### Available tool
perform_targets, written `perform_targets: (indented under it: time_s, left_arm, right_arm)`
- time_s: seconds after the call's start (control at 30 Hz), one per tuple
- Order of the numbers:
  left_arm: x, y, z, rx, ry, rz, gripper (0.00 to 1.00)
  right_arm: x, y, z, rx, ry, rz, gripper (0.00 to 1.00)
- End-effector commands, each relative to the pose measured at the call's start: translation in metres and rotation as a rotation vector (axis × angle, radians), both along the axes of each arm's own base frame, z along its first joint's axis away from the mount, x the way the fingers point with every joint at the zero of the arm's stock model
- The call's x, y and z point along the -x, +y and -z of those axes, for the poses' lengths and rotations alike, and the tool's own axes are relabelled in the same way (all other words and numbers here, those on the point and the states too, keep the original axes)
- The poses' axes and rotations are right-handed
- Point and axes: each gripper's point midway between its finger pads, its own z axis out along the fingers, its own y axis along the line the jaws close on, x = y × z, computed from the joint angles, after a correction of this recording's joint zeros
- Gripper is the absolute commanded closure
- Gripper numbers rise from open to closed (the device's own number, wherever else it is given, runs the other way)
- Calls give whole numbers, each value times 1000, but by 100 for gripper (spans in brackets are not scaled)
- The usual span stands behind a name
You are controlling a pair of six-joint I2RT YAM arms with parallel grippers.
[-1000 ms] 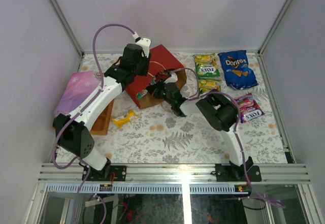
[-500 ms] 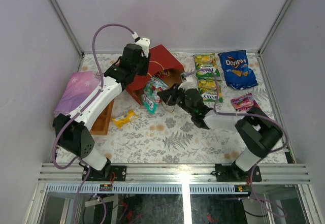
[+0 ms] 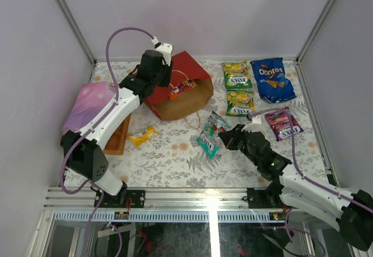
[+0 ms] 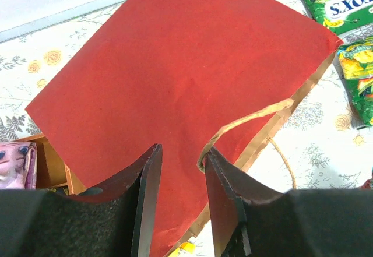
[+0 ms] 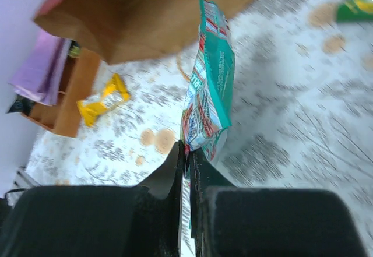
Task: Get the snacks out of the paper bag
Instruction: Place the snack at the center of the board.
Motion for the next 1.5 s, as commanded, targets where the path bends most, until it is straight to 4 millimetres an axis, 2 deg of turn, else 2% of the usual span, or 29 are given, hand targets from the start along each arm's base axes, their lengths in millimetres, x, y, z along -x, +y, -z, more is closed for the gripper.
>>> perform_targets:
  time_s: [0.0, 0.07, 0.17, 0.33, 0.37, 0.4, 0.47, 0.5, 0.53, 0.6, 0.8, 0.9, 1.0, 1.1, 1.2, 1.33, 1.47]
  left_arm:
    - [-4, -5, -33, 77, -78, 9, 65]
    - [-3, -7, -36, 84, -81, 18, 65]
    - [-4, -7, -37, 86, -82, 16, 65]
    - [-6, -7, -34, 78, -71, 11, 65]
    - [-7, -8, -33, 79, -69, 13, 65]
    - [-7, -8, -33, 80, -68, 14, 65]
    - [-7, -9, -33, 81, -68, 17, 65]
    - [-7, -8, -33, 79, -68, 16, 65]
    - [-7, -8, -33, 77, -67, 16, 65]
    - [-7, -7, -34, 74, -70, 13, 65]
    - [-9, -9, -30, 73, -60, 14, 65]
    - [-9, -9, -31, 68, -56, 15, 65]
    - [-10, -9, -31, 69, -56, 15, 65]
    - [-10, -9, -29, 66, -53, 16, 65]
    - [-12, -9, -25, 60, -45, 13, 65]
    - [-12, -9, -21, 56, -39, 12, 65]
    - [-12, -9, -18, 54, -32, 10, 65]
  right_arm:
    - [13, -42, 42, 96, 147, 155, 100]
    - [16, -57, 51, 124, 181, 219, 100]
    - [16, -74, 53, 144, 200, 296, 100]
    - [14, -94, 54, 165, 229, 383, 99]
    - [13, -97, 56, 183, 243, 395, 92]
    - [12, -99, 58, 203, 260, 403, 76]
    - [11, -102, 64, 259, 308, 402, 34]
    - [11, -102, 67, 294, 333, 397, 21]
    - [9, -101, 65, 325, 344, 389, 13]
    - [5, -101, 60, 388, 361, 380, 7]
    - [-25, -102, 17, 493, 240, 401, 3]
    - [-35, -86, 13, 587, 203, 338, 3]
    - [-38, -50, 24, 682, 184, 169, 2]
    - [-32, -20, 54, 744, 245, -17, 0]
    - [-23, -3, 82, 762, 310, -141, 1]
    - [-14, 1, 108, 775, 382, -190, 1]
    - [-12, -11, 125, 785, 455, -151, 1]
